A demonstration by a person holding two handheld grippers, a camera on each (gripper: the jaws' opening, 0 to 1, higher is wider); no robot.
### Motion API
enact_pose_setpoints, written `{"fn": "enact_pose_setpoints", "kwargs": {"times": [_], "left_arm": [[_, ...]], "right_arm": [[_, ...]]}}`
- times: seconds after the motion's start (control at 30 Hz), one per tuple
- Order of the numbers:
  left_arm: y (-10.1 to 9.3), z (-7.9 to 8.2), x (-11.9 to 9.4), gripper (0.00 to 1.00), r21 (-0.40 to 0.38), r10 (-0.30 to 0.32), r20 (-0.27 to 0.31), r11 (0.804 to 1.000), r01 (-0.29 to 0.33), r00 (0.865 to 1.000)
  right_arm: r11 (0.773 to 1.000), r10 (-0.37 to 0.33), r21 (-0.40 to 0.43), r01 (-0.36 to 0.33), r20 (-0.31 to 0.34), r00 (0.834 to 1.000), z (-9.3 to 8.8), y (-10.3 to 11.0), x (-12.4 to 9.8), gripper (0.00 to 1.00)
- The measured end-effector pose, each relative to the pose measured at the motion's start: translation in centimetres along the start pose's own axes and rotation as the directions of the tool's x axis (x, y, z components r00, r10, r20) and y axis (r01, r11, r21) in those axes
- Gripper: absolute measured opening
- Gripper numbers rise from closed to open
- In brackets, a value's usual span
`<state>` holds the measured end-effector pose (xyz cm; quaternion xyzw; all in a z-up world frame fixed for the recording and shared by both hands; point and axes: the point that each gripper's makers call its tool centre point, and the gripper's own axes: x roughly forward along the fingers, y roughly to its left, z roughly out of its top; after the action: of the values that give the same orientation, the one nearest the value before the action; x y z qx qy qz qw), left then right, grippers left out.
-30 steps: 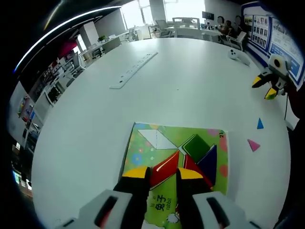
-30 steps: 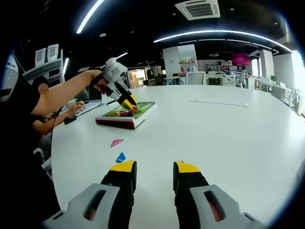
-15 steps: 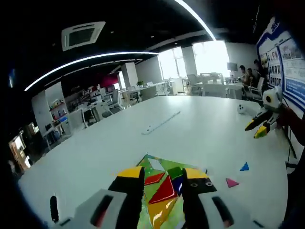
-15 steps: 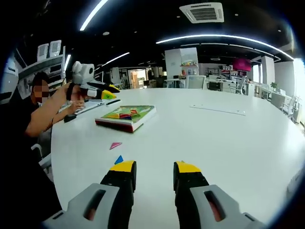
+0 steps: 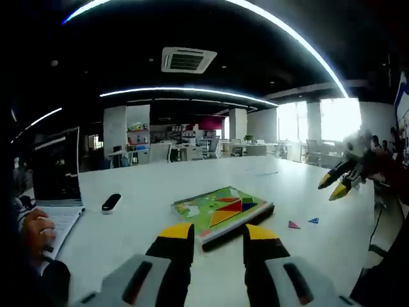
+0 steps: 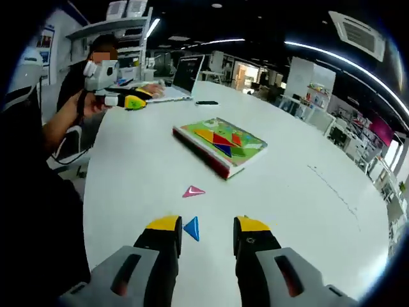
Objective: Pick up the tangram pieces one by one and place each piece onto its matching region on the pattern sheet, fitting the shapes together until the outline on the sheet is completely filled by the tangram pieces
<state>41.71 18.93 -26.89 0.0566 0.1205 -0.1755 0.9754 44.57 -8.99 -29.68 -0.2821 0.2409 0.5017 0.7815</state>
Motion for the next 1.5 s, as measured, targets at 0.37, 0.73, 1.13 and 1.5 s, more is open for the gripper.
{"fn": "enact_pose_setpoints", "kwargs": {"times": [0.37,0.73,1.13,1.5], "left_arm": [[-2.0,0.6,-0.7,0.32,-0.064,-0.047,0.072,0.997,0.051,0.996],[-2.8,0.3,-0.5,0.32,-0.028,-0.050,0.059,0.998,0.052,0.997],[-4.0,-1.7,0.4,0.32,-0.045,-0.085,0.006,0.995,0.085,0.996],[-2.6,-0.2,1.3,0.32,-0.038,-0.046,0.037,0.998,0.047,0.998]], "right_arm": [[0.983,0.175,0.013,-0.183,-0.372,0.912,-4.8,1.5,4.4,0.27],[0.964,0.242,-0.004,-0.267,-0.411,0.879,-3.9,2.9,5.2,0.19],[0.939,0.240,-0.090,-0.332,-0.521,0.819,-4.4,3.2,4.8,0.16],[0.795,0.194,-0.378,-0.475,-0.584,0.788,-4.0,3.1,5.1,0.15]]}}
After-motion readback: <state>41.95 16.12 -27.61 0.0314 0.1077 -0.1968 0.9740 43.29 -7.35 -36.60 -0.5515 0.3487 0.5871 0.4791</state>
